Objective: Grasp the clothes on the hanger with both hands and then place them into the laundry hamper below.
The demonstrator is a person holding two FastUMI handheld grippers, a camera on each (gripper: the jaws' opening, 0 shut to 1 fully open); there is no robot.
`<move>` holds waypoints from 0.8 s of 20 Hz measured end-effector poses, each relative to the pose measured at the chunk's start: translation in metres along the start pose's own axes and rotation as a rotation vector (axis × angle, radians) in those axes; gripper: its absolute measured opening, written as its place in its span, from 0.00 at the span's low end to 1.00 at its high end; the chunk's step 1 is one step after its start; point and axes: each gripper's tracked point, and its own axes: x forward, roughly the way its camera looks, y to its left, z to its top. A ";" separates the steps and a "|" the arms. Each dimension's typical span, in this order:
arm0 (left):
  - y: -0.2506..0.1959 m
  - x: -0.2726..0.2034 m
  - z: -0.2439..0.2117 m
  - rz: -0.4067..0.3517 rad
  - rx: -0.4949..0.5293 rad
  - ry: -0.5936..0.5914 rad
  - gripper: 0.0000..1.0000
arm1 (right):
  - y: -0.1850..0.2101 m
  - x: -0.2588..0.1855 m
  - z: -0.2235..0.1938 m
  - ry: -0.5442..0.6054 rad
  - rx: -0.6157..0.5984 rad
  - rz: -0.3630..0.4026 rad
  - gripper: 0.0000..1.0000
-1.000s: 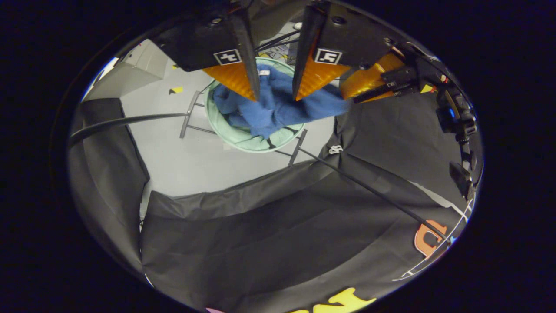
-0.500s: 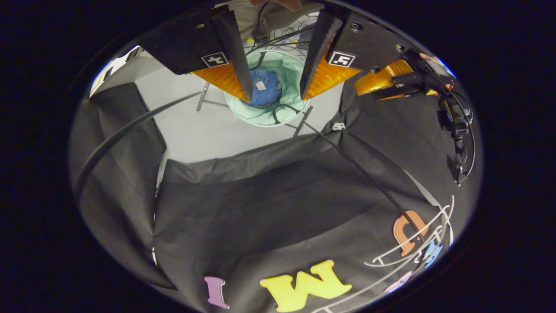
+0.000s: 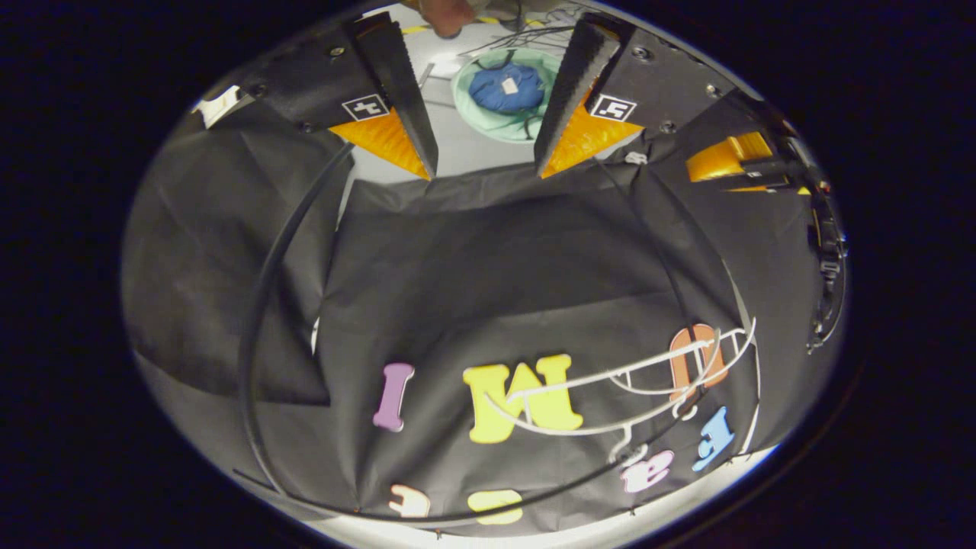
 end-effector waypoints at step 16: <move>-0.070 -0.243 0.085 0.300 0.057 -0.539 1.00 | -0.113 -0.212 0.117 -0.534 -0.108 0.126 0.84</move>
